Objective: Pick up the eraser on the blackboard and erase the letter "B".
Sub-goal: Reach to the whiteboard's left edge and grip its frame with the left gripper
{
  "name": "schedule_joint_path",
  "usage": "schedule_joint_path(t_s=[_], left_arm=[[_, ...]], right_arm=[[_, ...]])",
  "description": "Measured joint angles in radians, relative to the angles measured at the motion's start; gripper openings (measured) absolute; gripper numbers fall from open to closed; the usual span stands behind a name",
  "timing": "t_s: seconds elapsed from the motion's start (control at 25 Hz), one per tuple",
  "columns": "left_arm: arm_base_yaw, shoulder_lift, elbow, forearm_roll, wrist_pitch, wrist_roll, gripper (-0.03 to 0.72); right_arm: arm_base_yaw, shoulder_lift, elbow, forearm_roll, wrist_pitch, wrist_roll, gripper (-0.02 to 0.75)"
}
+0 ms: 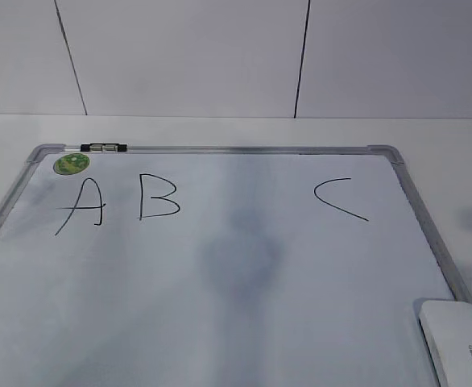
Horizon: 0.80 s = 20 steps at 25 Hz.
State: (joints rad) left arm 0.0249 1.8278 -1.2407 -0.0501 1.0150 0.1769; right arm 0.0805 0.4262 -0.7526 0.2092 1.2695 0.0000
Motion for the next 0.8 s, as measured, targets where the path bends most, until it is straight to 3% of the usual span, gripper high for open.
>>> schedule_joint_path(t_s=[0.8], left_arm=[[0.0, 0.133, -0.018, -0.033, -0.079, 0.0, 0.239]], right_arm=[[0.0, 0.0, 0.0, 0.012, 0.0, 0.0, 0.554]])
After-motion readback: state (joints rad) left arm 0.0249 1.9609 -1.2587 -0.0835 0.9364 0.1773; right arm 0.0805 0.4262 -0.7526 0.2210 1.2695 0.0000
